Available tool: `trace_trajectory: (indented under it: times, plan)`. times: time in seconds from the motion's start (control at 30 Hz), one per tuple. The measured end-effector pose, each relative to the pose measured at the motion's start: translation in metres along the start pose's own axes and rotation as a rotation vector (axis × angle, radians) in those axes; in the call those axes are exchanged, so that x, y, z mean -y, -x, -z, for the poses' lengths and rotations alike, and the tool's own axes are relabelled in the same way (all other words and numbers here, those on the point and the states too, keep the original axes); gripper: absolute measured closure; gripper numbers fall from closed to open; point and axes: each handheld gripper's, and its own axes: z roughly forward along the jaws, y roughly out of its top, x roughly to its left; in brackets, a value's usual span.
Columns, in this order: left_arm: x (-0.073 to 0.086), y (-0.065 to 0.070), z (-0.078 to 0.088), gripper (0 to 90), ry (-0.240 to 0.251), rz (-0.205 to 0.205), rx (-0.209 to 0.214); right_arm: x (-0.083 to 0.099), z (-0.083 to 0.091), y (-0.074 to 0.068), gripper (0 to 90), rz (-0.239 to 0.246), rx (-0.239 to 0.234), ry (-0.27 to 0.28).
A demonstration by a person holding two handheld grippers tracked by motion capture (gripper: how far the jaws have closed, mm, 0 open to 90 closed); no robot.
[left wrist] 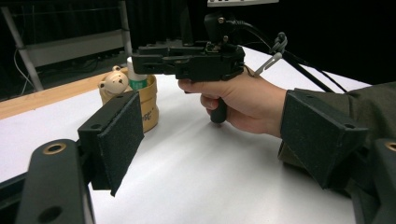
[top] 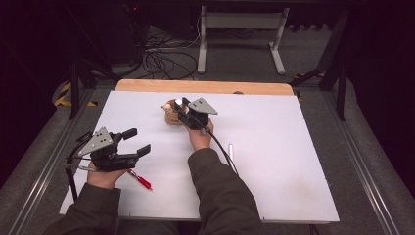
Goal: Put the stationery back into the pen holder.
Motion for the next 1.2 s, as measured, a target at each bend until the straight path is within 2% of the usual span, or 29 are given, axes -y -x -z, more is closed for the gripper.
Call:
trace_trajectory:
  times: [0.23, 0.33, 0.37, 0.43, 0.53, 0.57, 0.77, 0.9, 1.03, 1.2]
  plan:
    - [0.0, 0.0, 0.0, 22.4, -0.001, -0.005, -0.001, -0.007, 0.005, -0.004, 52.6, 0.011, -0.006, -0.012]
    - [0.0, 0.001, -0.001, 22.4, -0.004, -0.003, 0.002, -0.013, 0.01, -0.006, 51.2, 0.008, 0.02, -0.026]
    - [0.0, 0.001, -0.001, 22.5, -0.004, -0.002, 0.002, -0.017, 0.014, -0.005, 50.2, 0.014, 0.044, -0.041]
    - [0.0, 0.001, -0.001, 22.4, -0.004, -0.009, 0.003, -0.021, 0.018, -0.005, 49.4, 0.027, 0.061, -0.056]
    - [0.0, 0.002, -0.002, 22.4, -0.004, -0.005, 0.007, -0.024, 0.022, -0.004, 46.9, 0.034, 0.068, -0.069]
    - [0.0, 0.002, -0.002, 22.4, -0.006, -0.006, 0.006, -0.027, 0.026, -0.004, 42.9, 0.033, 0.068, -0.079]
    - [0.0, 0.003, -0.003, 22.4, -0.007, -0.012, 0.009, -0.036, 0.037, -0.006, 39.9, 0.05, 0.057, -0.096]
    - [0.0, 0.004, -0.004, 22.3, -0.008, -0.01, 0.014, -0.042, 0.045, -0.008, 38.0, 0.066, 0.042, -0.133]
    - [0.0, 0.006, -0.004, 21.9, -0.009, -0.013, 0.018, -0.048, 0.056, -0.006, 36.9, 0.075, 0.06, -0.161]
    - [0.0, 0.006, -0.005, 21.8, -0.013, -0.017, 0.022, -0.053, 0.073, 0.001, 36.0, 0.059, 0.072, -0.17]
